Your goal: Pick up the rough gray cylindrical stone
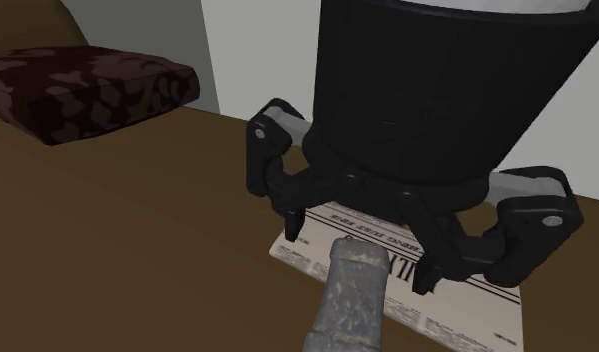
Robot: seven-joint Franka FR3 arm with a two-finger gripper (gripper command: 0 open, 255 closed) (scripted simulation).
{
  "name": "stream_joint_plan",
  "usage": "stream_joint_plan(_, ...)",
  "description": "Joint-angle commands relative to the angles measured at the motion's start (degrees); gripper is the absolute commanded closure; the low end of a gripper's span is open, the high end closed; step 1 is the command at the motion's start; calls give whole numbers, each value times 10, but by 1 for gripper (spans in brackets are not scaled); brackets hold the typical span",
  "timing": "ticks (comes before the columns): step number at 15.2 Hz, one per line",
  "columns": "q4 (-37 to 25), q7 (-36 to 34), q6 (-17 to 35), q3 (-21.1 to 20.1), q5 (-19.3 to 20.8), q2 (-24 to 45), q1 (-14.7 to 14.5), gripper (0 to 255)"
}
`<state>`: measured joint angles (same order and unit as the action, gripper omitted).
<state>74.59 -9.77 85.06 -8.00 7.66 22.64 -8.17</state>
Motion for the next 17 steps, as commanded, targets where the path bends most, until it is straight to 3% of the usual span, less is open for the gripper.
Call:
stream_joint_plan(1,-56,1,-22,-2,5,40,-8,0)
stream_joint_plan(10,12,-4,40,-1,4,34,-4,0)
stream_joint_plan(11,13,-5,40,-1,4,34,-4,255)
stream_joint_plan(17,12,-4,40,-1,4,34,-4,255)
